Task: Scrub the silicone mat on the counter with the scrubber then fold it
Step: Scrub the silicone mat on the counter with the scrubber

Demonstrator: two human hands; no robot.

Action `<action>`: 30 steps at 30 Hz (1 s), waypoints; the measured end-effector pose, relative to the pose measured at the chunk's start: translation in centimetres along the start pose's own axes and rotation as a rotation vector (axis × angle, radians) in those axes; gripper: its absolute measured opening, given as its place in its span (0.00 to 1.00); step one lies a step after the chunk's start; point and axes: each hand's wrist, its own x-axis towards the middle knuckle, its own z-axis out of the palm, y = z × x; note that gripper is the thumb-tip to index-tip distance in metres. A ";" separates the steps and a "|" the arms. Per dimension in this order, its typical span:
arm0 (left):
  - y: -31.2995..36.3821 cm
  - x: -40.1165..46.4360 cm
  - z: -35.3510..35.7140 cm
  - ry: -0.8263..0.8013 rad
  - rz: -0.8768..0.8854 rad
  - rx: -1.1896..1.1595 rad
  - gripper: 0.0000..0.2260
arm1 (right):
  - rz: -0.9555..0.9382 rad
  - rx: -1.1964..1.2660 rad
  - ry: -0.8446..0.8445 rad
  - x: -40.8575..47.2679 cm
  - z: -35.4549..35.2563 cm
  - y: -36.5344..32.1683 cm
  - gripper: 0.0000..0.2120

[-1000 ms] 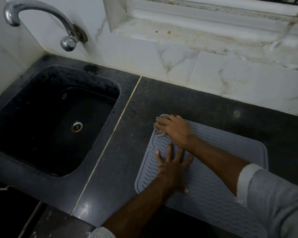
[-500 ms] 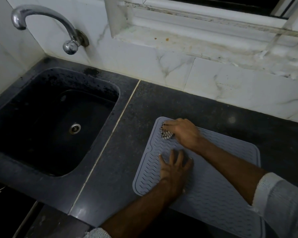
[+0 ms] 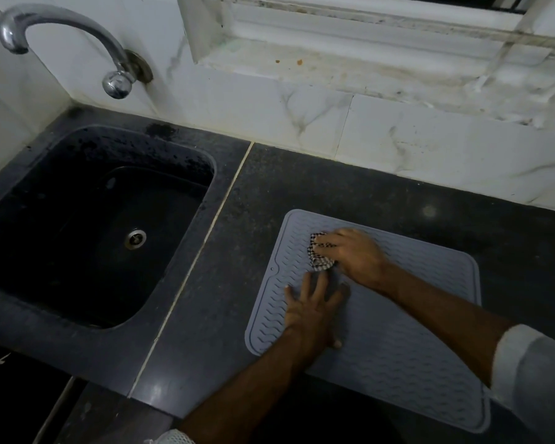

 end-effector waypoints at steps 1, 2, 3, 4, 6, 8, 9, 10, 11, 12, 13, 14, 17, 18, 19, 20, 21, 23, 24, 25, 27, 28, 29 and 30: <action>0.0 0.0 0.0 0.002 0.001 0.005 0.51 | 0.014 -0.012 -0.008 0.2 -0.2 -0.2 0.20; 0.0 0.0 0.0 0.002 0.002 0.010 0.50 | 0.028 -0.020 -0.004 0.6 -0.5 -0.6 0.21; 0.0 0.0 0.0 -0.001 0.003 0.015 0.50 | 0.036 -0.015 0.021 1.2 -0.9 -1.1 0.22; 0.1 0.1 -0.1 -0.005 0.003 0.020 0.50 | 0.032 -0.002 0.061 1.9 -1.1 -1.7 0.23; 0.1 0.2 -0.2 -0.015 0.001 0.031 0.51 | 0.003 0.012 0.114 3.3 -1.3 -2.8 0.22; 0.1 0.2 -0.2 -0.021 -0.003 0.038 0.51 | -0.016 -0.002 0.094 4.2 -0.9 -3.5 0.20; 0.1 0.2 -0.1 -0.023 -0.006 0.040 0.51 | -0.012 -0.003 0.075 4.2 -0.5 -3.5 0.20; 0.2 0.3 -0.1 -0.025 -0.009 0.040 0.52 | 0.000 0.008 0.067 3.8 -0.1 -3.2 0.20; 0.2 0.3 0.0 -0.028 -0.012 0.036 0.52 | 0.018 0.027 0.061 3.0 0.3 -2.6 0.20; 0.2 0.3 0.0 -0.029 -0.013 0.029 0.52 | 0.037 0.041 0.059 2.1 0.5 -1.8 0.21; 0.2 0.2 0.0 -0.030 -0.015 0.021 0.51 | 0.052 0.046 0.051 1.0 0.8 -0.9 0.21; 0.2 0.2 -0.1 -0.033 -0.016 0.018 0.51 | 0.064 0.044 0.047 -0.2 0.9 0.0 0.21; 0.3 0.0 -0.4 -0.034 -0.017 0.046 0.51 | 0.086 0.017 0.049 -2.3 0.8 1.3 0.23; 0.4 0.0 -0.5 -0.037 -0.017 0.047 0.51 | 0.103 0.037 0.057 -2.5 0.6 1.3 0.23; 0.4 0.0 -0.5 -0.038 -0.016 0.041 0.51 | 0.126 0.076 0.073 -2.4 0.4 1.1 0.23; 0.4 0.0 -0.6 -0.039 -0.014 0.034 0.51 | 0.148 0.126 0.108 -2.1 0.1 0.9 0.22; 0.5 0.0 -0.7 -0.043 -0.010 0.030 0.51 | 0.162 0.170 0.149 -1.7 -0.2 0.6 0.22; 0.5 0.0 -0.9 -0.055 -0.006 0.025 0.51 | 0.163 0.206 0.197 -0.6 -0.6 -0.3 0.21; 0.5 0.0 -0.9 -0.061 -0.005 0.025 0.51 | 0.160 0.197 0.187 -0.1 -0.6 -0.9 0.20; 0.5 0.0 -0.9 -0.065 -0.006 0.025 0.50 | 0.159 0.169 0.153 0.3 -0.3 -1.3 0.20; 0.5 -0.1 -0.9 -0.068 -0.012 0.025 0.50 | 0.204 0.188 0.099 0.0 0.4 -1.2 0.20; 0.5 -0.1 -0.8 -0.066 -0.014 0.026 0.50 | 0.224 0.201 0.086 -0.8 0.8 -0.7 0.19; 0.5 -0.1 -0.8 -0.061 -0.015 0.025 0.50 | 0.209 0.182 0.091 -1.9 1.0 0.0 0.20; 0.5 -0.2 -0.8 -0.056 -0.016 0.023 0.51 | 0.157 0.104 0.101 -3.1 1.3 0.9 0.21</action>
